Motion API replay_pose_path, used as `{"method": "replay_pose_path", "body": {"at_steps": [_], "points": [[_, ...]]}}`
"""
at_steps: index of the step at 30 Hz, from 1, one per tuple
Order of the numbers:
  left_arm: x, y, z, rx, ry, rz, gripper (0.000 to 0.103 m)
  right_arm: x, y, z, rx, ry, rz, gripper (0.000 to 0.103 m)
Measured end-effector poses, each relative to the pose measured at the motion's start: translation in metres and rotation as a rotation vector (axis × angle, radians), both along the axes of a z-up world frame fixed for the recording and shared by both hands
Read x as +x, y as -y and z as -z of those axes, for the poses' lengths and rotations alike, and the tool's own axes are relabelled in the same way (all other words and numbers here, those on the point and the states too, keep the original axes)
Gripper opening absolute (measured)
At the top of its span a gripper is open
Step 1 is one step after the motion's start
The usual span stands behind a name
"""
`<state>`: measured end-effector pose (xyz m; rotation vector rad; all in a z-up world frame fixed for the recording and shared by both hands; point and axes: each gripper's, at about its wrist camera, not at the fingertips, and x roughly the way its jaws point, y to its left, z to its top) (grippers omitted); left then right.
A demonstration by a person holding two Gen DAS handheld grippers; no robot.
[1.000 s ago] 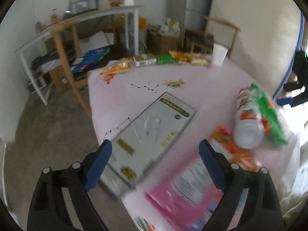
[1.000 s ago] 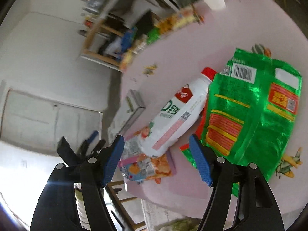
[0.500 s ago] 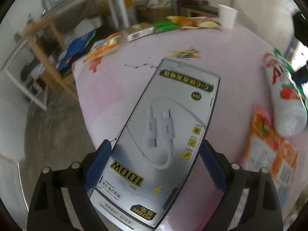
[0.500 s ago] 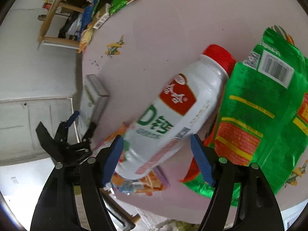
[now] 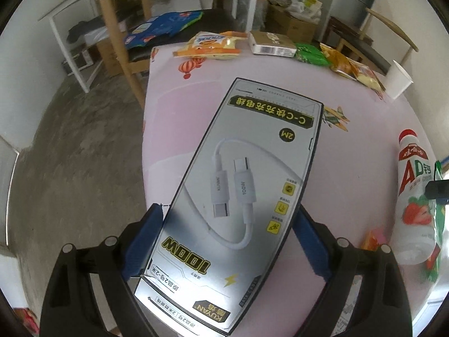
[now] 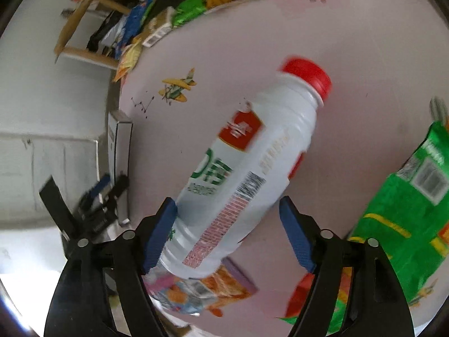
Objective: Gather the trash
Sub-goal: 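Grasp the white AD drink bottle with the right gripper while the left gripper grasps the white cable box, then lift the AD bottle and cable box and hold them above the table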
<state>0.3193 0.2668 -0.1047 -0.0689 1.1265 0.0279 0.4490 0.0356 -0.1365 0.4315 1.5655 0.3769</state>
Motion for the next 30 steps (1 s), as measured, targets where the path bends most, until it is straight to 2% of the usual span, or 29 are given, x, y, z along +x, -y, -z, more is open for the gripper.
{"method": "replay_pose_path", "body": {"at_steps": [5, 6, 8, 9, 14, 20, 30], "points": [[-0.001, 0.006, 0.002, 0.042, 0.005, -0.041, 0.090, 0.005, -0.006, 0.017, -0.005, -0.040, 0.026, 0.072], [-0.001, 0.007, 0.003, 0.052, 0.006, -0.043, 0.090, 0.005, -0.006, 0.015, 0.000, -0.026, 0.027, 0.072], [-0.001, 0.008, 0.002, 0.060, 0.008, -0.048, 0.090, 0.007, -0.012, 0.015, -0.030, -0.006, -0.007, 0.061], [-0.002, 0.007, 0.002, 0.053, 0.009, -0.055, 0.089, 0.007, -0.013, 0.014, -0.030, 0.000, -0.018, 0.061], [-0.004, 0.002, 0.001, 0.018, 0.008, -0.084, 0.089, 0.013, -0.024, 0.007, -0.101, 0.053, -0.164, 0.060], [-0.008, 0.000, 0.000, 0.009, 0.006, -0.079, 0.089, 0.005, -0.029, 0.006, -0.202, 0.084, -0.281, 0.060], [-0.011, 0.007, -0.003, 0.004, 0.009, -0.069, 0.089, -0.015, -0.043, 0.003, -0.273, 0.137, -0.346, 0.061]]}}
